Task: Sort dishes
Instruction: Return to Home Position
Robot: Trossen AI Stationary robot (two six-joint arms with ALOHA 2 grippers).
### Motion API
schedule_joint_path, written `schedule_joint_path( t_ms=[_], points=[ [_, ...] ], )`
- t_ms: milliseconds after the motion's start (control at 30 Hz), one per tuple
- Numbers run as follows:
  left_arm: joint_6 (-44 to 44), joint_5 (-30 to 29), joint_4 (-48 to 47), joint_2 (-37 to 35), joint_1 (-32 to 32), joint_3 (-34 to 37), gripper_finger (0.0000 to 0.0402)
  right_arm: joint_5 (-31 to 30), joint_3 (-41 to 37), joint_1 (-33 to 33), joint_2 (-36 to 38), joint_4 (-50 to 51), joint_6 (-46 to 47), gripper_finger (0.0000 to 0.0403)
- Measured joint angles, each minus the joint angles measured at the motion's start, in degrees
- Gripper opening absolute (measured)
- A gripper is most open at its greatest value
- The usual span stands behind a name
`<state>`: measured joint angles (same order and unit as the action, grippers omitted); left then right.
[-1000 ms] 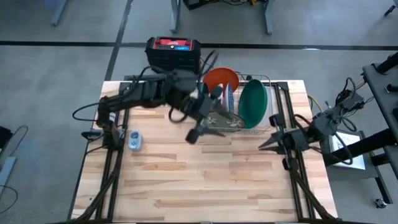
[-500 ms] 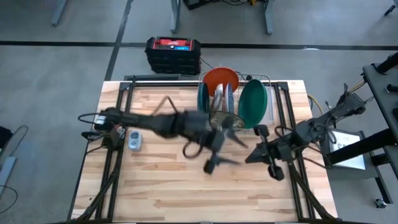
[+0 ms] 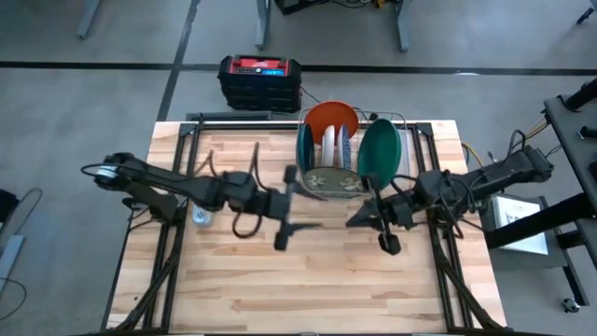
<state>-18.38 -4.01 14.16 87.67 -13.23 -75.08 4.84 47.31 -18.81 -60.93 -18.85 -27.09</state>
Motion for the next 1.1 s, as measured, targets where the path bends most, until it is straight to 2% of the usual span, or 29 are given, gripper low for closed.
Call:
schedule_joint_path(
  t_ms=[133,300,433,500,700,800,933,1100],
  points=[
    [-1.0,-0.2,-0.2,-6.2,2.9,8.1,0.0247,0.1,-0.3,3.1,1.8,2.8,0.4,0.0001],
    [-1.9,0.2,-0.3,-14.3,5.5,16.2,0.0247,-0.5,-3.9,4.3,7.4,5.9,1.3,0.0],
    [-5.6,5.4,-3.0,-20.7,5.8,23.7,0.0247,-2.2,-8.4,4.2,13.4,5.8,1.7,0.0],
    [-5.8,5.9,-2.5,-24.5,5.7,27.8,0.0247,-3.9,-11.1,4.2,16.9,5.9,1.7,0.0],
    [-3.2,4.9,-0.2,-34.7,6.0,38.3,0.0247,-5.0,-19.7,4.5,27.8,4.5,2.1,0.0],
    [-3.4,0.4,0.9,-39.2,6.4,41.8,0.0242,-5.0,-23.2,5.5,31.6,3.4,3.2,0.0],
    [-3.0,-1.0,3.0,-43.0,7.8,46.7,0.0228,-5.0,-27.3,7.9,35.0,2.7,4.2,0.0],
    [-2.6,-1.0,10.1,-44.9,9.5,52.7,0.0208,-5.0,-33.4,11.7,37.5,-0.2,5.6,0.0]
  ],
)
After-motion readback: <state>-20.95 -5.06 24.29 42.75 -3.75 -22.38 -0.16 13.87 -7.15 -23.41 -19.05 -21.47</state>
